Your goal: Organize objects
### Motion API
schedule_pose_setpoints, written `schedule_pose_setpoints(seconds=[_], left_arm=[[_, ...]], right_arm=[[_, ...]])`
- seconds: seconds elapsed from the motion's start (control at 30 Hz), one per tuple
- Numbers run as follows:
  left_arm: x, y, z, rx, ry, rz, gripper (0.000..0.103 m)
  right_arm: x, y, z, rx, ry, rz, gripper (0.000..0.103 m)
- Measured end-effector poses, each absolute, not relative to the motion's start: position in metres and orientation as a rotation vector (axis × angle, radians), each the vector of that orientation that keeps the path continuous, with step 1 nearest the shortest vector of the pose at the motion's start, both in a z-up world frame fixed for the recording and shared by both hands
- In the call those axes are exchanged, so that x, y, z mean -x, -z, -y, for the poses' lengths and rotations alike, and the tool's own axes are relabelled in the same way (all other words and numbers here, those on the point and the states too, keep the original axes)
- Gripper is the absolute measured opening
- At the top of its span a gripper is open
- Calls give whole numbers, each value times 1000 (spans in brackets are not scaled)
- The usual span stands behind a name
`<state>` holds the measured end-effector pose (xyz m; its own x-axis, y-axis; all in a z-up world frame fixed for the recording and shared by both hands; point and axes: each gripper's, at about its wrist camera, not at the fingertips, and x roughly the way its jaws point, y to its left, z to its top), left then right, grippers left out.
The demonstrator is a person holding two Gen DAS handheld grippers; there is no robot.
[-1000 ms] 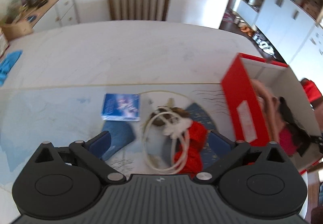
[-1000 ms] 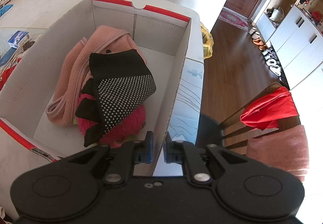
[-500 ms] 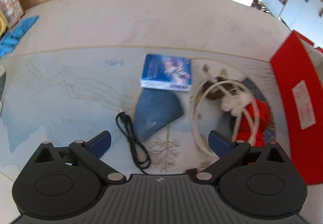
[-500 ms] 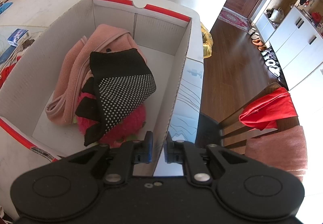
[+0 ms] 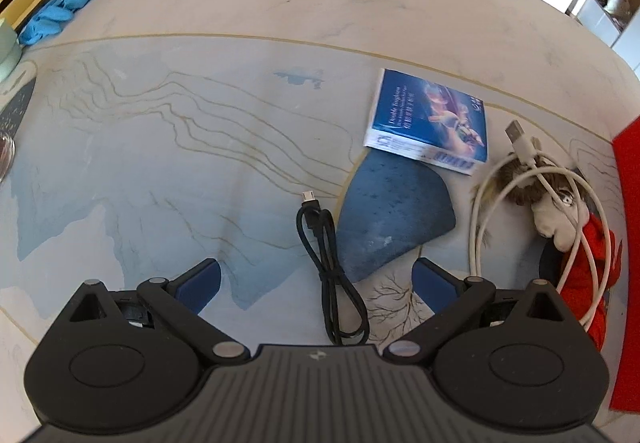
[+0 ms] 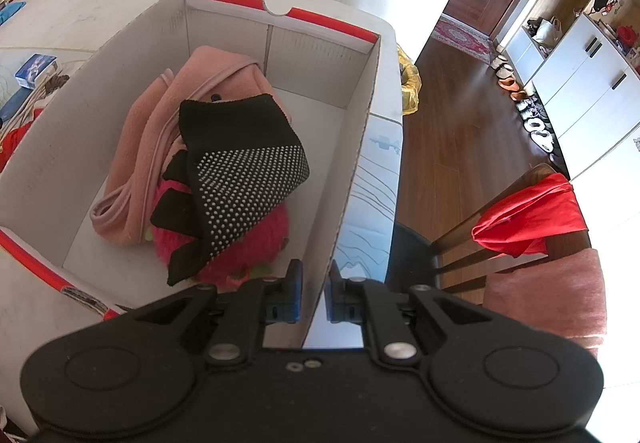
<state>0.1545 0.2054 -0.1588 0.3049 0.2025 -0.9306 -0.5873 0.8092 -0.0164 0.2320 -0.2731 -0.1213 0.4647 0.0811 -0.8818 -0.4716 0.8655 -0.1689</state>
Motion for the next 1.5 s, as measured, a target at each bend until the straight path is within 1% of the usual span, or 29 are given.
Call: schedule_pose_setpoints(seconds=[0.07,0.17,0.2,0.23,0.27,0.33,0.37,0.4,0.47,0.5,0.53,0.63,0.73,0.93,1.17,1.5], left_arm=[[-153,158,-206,389,-551,-1147,99],[-154,155,-205,376,-570,-1144,90],[-153,153,-203,374,-572,-1142,84],[-153,152,-203,369,-577,-1142,75],[-152,149,-202,367,-577,-1139,68],[-153,147,-201,362,-568,-1137,46],[-156,146,-200,359,-564,-1143,41],[-158,144,-199,360,-557,-1146,34],[-159,144,-197,353,-547,-1159,31],[-160,144,-197,354,-544,-1162,28],[-162,144,-197,356,-538,-1162,19],[-162,144,-200,372,-520,-1164,12],[-160,140,-198,363,-494,-1158,9],[-154,122,-189,329,-431,-1140,9],[-152,91,-176,285,-359,-1116,8],[-162,38,-135,230,-231,-1045,8]], right_arm=[[-231,121,275,425,-352,-1039,10],[-231,121,275,427,-351,-1040,10],[-231,121,274,427,-352,-1039,10],[-231,121,274,427,-351,-1039,10],[-231,121,274,428,-351,-1039,10],[-231,120,274,429,-351,-1039,10],[-231,120,275,430,-351,-1039,10],[-231,120,274,430,-351,-1039,10],[-231,120,274,429,-351,-1039,10],[-231,120,274,430,-350,-1039,10],[-231,120,274,430,-350,-1039,10],[-232,120,274,431,-350,-1039,10],[-232,120,274,429,-350,-1039,10],[-233,119,274,425,-348,-1037,10],[-233,118,273,427,-349,-1036,9],[-234,118,271,423,-352,-1032,7]])
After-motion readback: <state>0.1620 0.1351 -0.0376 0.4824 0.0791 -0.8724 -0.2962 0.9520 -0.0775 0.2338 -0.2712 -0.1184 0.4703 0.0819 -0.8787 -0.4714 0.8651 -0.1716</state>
